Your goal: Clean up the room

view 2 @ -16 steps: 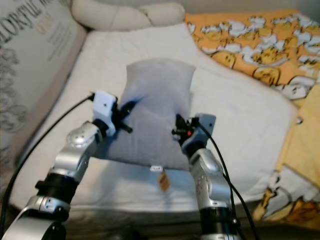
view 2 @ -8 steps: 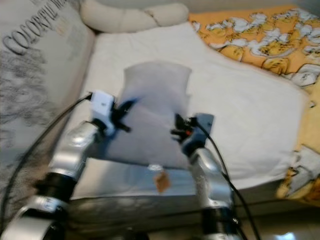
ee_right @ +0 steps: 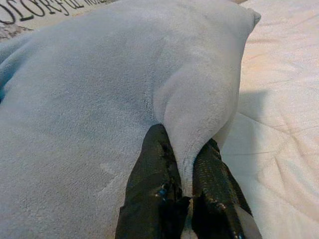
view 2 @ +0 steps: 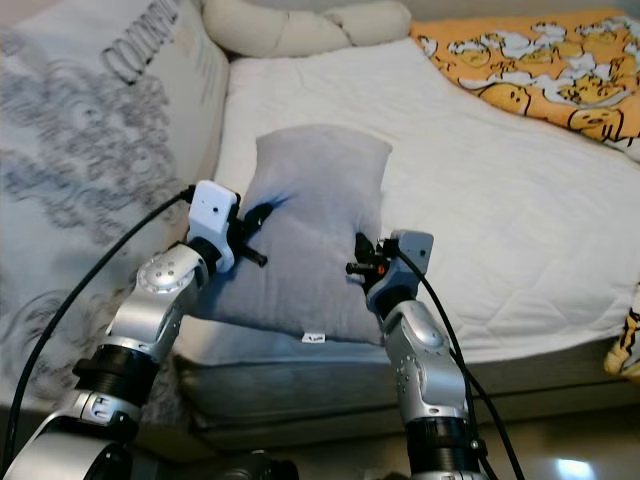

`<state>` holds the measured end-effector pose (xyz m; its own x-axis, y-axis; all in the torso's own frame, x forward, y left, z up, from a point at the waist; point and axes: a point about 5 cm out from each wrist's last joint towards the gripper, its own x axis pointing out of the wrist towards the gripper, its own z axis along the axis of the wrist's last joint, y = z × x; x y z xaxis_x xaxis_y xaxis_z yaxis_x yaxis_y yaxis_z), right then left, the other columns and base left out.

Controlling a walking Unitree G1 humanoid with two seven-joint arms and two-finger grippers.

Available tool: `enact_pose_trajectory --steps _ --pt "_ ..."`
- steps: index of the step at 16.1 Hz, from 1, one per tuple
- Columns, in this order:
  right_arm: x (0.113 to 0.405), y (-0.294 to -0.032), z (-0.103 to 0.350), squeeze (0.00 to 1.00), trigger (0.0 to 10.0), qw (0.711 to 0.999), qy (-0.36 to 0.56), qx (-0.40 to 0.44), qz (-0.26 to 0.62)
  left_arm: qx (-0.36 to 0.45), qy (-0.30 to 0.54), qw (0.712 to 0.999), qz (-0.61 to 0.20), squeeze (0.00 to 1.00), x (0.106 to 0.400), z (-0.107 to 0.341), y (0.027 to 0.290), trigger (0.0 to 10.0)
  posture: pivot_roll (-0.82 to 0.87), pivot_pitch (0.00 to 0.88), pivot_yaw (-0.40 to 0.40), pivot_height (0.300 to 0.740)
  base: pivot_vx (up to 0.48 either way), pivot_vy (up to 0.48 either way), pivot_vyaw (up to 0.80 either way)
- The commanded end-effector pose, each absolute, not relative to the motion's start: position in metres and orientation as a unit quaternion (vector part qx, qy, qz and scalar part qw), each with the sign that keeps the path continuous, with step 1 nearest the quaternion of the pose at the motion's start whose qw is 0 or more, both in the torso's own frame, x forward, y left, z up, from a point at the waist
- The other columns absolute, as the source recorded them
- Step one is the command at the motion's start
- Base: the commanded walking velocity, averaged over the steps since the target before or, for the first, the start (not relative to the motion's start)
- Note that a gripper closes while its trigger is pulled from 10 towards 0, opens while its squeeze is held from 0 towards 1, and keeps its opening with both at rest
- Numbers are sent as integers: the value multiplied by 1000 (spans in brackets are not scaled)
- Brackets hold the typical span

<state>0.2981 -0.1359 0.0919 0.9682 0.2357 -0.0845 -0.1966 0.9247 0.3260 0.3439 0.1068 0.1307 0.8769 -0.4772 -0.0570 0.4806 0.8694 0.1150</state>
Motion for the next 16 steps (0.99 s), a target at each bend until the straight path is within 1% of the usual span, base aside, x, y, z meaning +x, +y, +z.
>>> enact_pose_trajectory --steps 1,4,16 --pt "300 -139 99 0 10000 982 49 150 108 68 -17 970 -231 0 348 144 113 10000 37 0 105 740 0 0 0" --pt "301 -139 99 0 10000 982 49 145 111 67 -16 970 -231 0 349 144 112 10000 35 0 103 740 0 0 0" --pt "300 -138 98 0 10000 984 51 132 108 68 -14 971 -230 0 349 142 112 10000 29 0 107 740 283 0 0"
